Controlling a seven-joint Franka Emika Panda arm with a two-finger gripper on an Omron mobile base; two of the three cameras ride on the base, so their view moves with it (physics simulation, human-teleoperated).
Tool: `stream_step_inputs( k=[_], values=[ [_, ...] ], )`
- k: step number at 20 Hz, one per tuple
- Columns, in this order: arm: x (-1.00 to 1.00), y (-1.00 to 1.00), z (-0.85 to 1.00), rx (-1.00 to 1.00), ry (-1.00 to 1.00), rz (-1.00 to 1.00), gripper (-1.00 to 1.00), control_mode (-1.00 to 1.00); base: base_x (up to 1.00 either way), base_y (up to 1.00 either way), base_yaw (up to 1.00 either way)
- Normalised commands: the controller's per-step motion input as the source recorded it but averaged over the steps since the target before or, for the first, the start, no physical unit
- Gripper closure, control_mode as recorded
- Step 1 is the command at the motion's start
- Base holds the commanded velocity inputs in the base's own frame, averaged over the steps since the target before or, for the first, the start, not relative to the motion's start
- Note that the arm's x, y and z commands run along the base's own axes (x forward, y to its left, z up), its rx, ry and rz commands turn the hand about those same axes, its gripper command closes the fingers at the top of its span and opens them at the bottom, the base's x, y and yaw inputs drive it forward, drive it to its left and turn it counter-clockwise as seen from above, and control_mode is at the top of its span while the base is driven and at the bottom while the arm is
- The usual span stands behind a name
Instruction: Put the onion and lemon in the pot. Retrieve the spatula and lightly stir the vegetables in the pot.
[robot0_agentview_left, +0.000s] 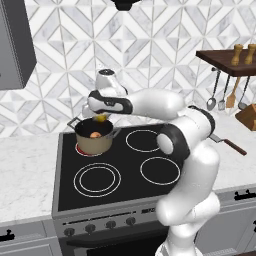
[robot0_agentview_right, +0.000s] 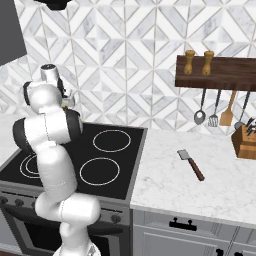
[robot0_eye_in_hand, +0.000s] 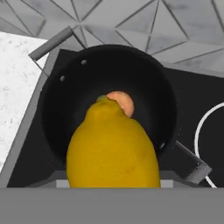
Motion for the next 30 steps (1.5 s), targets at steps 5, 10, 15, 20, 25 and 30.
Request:
stream_step_inputs(
  k=[5, 10, 15, 20, 25, 30],
  values=[
    [0.69, 0.58, -0.58, -0.10, 0.00, -0.18, 1.00, -1.00, 0.00, 0.00, 0.00],
    [0.58, 0.13, -0.48, -0.11, 0.00, -0.22, 1.00, -1.00, 0.00, 0.00, 0.00],
    [0.56, -0.01, -0.39, -0.02, 0.04, -0.22, 1.00, -1.00, 0.00, 0.00, 0.00],
    [0.15, -0.28, -0.37, 0.00, 0.10, -0.16, 1.00, -1.00, 0.00, 0.00, 0.00],
    [0.05, -0.57, -0.31, 0.00, 0.11, -0.12, -1.00, -1.00, 0.00, 0.00, 0.00],
    [-0.43, -0.84, -0.03, 0.03, 0.02, -0.07, -1.00, -1.00, 0.00, 0.00, 0.00]
  ],
)
